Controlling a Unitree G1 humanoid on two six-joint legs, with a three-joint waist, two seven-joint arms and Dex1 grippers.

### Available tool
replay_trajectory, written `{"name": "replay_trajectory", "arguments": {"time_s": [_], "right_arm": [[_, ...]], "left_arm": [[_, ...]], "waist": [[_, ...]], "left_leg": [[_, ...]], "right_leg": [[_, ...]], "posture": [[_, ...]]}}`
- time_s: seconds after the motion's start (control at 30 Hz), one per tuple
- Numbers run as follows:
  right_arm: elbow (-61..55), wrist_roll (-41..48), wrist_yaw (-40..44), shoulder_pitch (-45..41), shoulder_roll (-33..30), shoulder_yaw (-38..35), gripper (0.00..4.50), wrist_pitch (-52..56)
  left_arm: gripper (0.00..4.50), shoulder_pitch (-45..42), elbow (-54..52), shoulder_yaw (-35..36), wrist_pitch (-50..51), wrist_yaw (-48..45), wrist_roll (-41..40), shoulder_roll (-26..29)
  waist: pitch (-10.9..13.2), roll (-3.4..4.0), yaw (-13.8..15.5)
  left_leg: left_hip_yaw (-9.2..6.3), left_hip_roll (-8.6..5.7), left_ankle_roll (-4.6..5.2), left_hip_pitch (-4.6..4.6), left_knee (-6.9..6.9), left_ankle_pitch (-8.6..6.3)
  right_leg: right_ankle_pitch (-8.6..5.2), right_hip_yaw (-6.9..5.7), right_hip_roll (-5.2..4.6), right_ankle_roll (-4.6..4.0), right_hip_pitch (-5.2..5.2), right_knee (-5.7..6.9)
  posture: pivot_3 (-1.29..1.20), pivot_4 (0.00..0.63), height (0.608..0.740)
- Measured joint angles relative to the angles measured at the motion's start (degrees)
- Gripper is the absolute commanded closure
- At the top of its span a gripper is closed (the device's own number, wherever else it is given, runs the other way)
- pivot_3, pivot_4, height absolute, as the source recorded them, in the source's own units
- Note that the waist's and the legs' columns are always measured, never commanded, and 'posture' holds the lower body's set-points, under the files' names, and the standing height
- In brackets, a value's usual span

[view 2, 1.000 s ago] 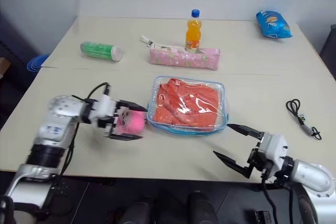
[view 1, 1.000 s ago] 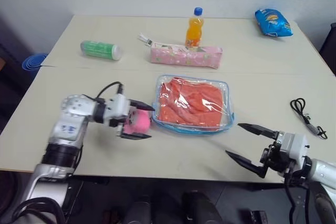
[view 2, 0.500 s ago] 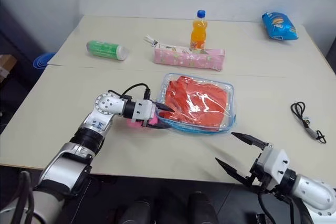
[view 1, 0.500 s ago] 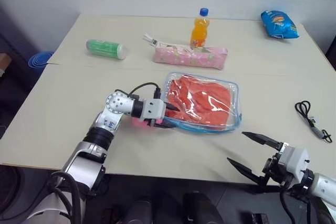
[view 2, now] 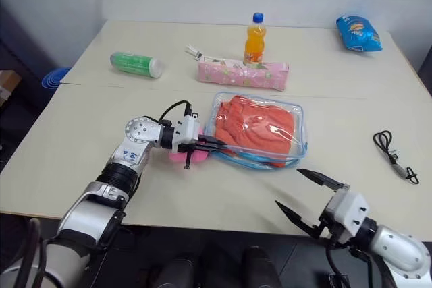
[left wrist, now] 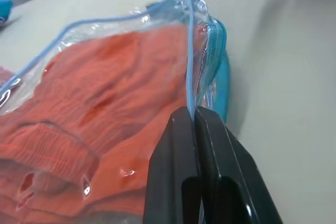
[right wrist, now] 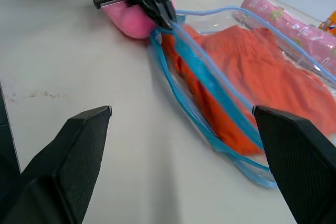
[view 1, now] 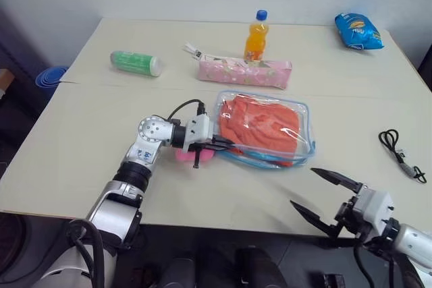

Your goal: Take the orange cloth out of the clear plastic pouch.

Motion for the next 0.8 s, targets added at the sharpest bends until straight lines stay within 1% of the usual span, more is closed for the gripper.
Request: {"name": "replay_trajectory", "arguments": {"time_s": [0.1,0.2,0.3,0.4,0.5,0.57,0.63,0.8], "right_arm": [[-3.38,-0.82,-1.04,-3.88,-1.30,5.58,0.00,5.42],[-4.72,-2.87,-3.95,-9.89,-1.63,10.21,0.00,12.54],[-3.99,-6.72,-7.47,-16.52,-2.10,14.77,0.00,20.09],[-1.20,-9.59,-13.30,-23.40,0.95,16.33,0.00,26.39],[0.31,-11.58,-16.81,-27.41,1.71,17.75,0.00,32.10],[0.93,-12.34,-18.44,-28.63,3.04,18.67,0.00,34.53],[1.71,-13.48,-19.41,-29.20,3.09,19.77,0.00,36.14],[5.17,-18.45,-21.24,-32.13,3.03,23.07,0.00,36.51]], "left_arm": [[4.49,1.25,-5.90,0.84,11.49,-1.23,-4.39,-0.48],[4.49,2.36,-9.80,1.02,18.43,0.57,-5.10,-0.68],[4.49,3.77,-12.82,1.12,23.80,2.14,-5.38,-0.53],[4.49,4.71,-15.13,0.98,26.55,3.13,-5.37,-0.40],[4.49,5.23,-16.72,1.02,28.56,4.25,-5.38,-0.25],[4.49,5.26,-17.02,1.02,29.23,4.52,-5.38,-0.18],[4.49,5.29,-17.25,1.02,29.64,4.76,-5.38,-0.18],[4.49,5.69,-17.67,1.04,30.35,5.25,-5.39,-0.26]], "waist": [[0.00,0.00,-0.31],[0.00,0.00,-0.40],[0.00,0.00,-0.42],[0.00,0.00,-0.51],[0.00,0.00,-0.50],[0.00,0.00,-0.48],[0.00,0.00,-0.49],[0.00,0.00,-0.84]], "left_leg": [[-0.05,0.03,-0.06,-0.01,0.00,0.04],[-0.05,0.02,-0.09,0.00,0.01,0.05],[-0.09,0.02,-0.13,-0.02,0.02,0.07],[-0.08,0.02,-0.17,-0.04,0.01,0.10],[-0.08,0.02,-0.18,-0.07,0.00,0.10],[-0.08,0.01,-0.17,-0.08,0.00,0.10],[-0.08,0.00,-0.17,-0.09,0.00,0.09],[-0.06,0.00,-0.17,-0.09,0.00,0.10]], "right_leg": [[0.00,-0.01,0.01,0.00,-0.01,0.02],[0.00,0.00,0.01,0.00,-0.01,0.02],[0.00,-0.02,0.01,0.00,-0.05,0.03],[0.00,0.00,-0.01,0.00,-0.11,0.07],[0.00,-0.01,-0.01,0.00,-0.14,0.06],[0.00,-0.02,-0.01,0.00,-0.14,0.05],[0.00,-0.02,-0.02,0.00,-0.13,0.03],[0.00,-0.01,-0.01,0.00,-0.15,0.06]], "posture": [[0.00,0.150,0.740],[0.00,0.150,0.740],[0.00,0.150,0.740],[0.00,0.150,0.740],[0.00,0.150,0.740],[0.00,0.150,0.740],[0.00,0.150,0.740],[0.00,0.150,0.740]]}}
